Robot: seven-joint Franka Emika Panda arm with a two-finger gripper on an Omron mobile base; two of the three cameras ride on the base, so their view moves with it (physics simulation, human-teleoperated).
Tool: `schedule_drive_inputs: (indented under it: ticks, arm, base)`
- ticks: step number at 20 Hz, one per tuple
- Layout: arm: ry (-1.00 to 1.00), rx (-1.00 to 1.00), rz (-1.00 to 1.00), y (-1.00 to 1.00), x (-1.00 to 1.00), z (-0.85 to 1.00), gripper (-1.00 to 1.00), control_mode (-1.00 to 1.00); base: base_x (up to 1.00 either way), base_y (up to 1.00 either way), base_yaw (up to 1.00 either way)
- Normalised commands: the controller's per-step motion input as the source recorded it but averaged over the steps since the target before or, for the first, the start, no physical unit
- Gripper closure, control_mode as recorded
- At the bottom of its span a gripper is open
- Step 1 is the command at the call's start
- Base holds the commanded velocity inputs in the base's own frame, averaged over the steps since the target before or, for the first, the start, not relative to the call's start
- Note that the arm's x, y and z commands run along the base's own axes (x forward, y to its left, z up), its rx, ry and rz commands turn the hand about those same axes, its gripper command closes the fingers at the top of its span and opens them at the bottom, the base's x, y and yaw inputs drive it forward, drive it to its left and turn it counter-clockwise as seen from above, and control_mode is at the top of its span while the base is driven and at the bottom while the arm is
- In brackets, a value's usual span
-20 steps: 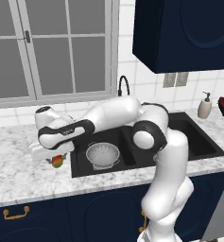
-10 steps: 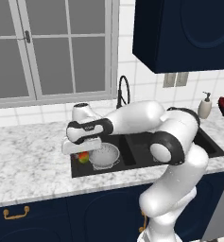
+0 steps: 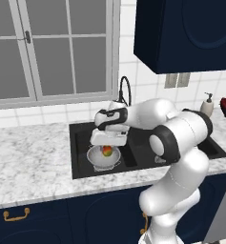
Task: Put the colander in the sink, put the tangerine, pear, mango in the colander, and turn on the sink faucet and pour water over the colander.
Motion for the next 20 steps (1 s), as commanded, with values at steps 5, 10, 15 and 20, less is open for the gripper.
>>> schedule_drive_inputs:
  ticks: [5, 10, 15, 20]
  arm:
    - [0.06, -0.01, 0.0, -0.18, 0.51, -0.62, 1.0, -1.0]
    - [0.02, -0.02, 0.0, 0.07, 0.36, -0.36, 1.0, -1.0]
    - [0.0, -0.05, 0.0, 0.18, 0.37, -0.22, 1.0, -1.0]
    - [0.0, -0.06, 0.0, 0.07, 0.42, -0.4, 1.0, -1.0]
  base:
    - [0.0, 0.0, 0.0]
    - [0.0, 0.0, 0.0]
    - [0.0, 0.0, 0.0]
    - [0.0, 0.0, 0.0]
